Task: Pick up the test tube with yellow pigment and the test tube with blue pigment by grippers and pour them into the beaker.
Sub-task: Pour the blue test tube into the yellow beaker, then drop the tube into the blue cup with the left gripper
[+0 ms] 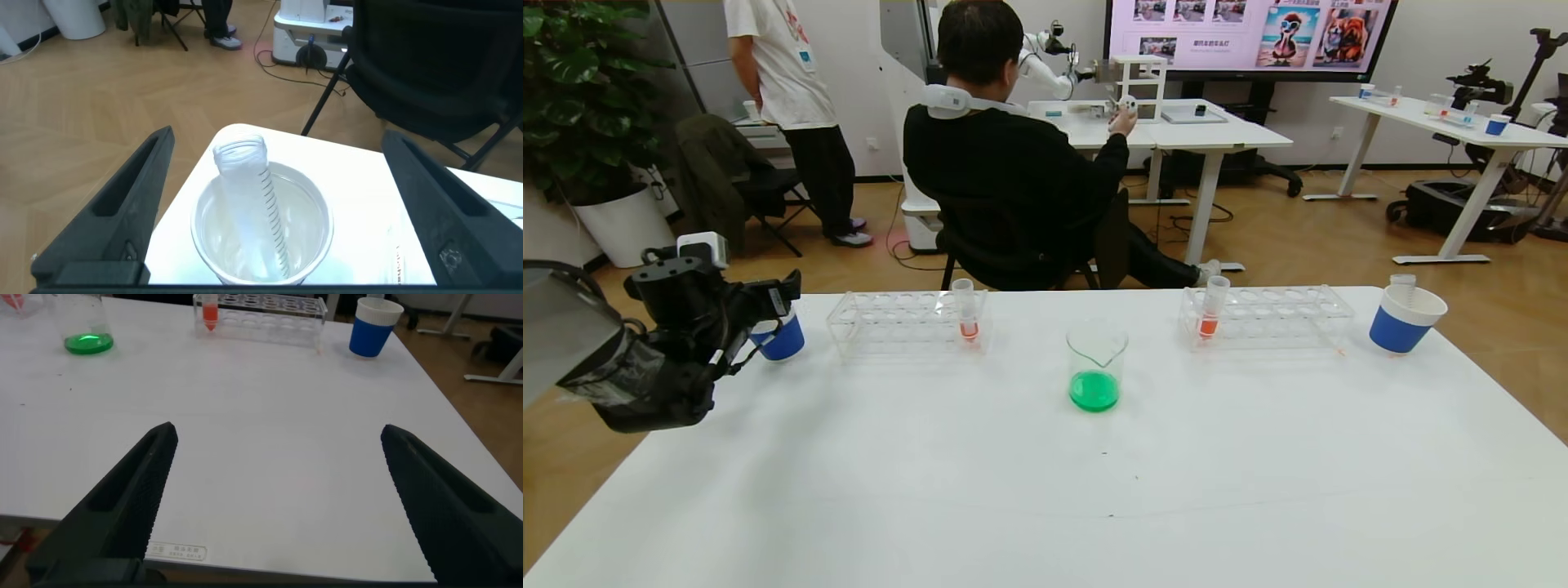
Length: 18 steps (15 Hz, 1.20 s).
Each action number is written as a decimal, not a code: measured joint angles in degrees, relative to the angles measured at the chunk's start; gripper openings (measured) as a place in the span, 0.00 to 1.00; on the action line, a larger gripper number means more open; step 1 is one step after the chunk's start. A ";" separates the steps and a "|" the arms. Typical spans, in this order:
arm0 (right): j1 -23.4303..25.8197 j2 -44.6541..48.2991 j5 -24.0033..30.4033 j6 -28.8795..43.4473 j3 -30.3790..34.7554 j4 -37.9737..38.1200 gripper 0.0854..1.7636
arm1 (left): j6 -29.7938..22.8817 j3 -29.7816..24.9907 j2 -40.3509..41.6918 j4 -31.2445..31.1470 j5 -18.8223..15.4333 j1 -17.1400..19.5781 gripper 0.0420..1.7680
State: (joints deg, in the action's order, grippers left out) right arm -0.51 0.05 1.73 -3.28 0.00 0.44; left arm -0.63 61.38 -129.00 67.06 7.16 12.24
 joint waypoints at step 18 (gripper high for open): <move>0.00 0.00 0.00 0.00 0.00 0.00 0.98 | 2.94 -11.61 39.97 -13.68 0.00 -15.57 0.99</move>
State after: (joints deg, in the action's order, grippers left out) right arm -0.51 0.05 1.73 -3.28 0.00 0.44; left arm 2.30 49.77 -89.03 53.38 7.16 -3.33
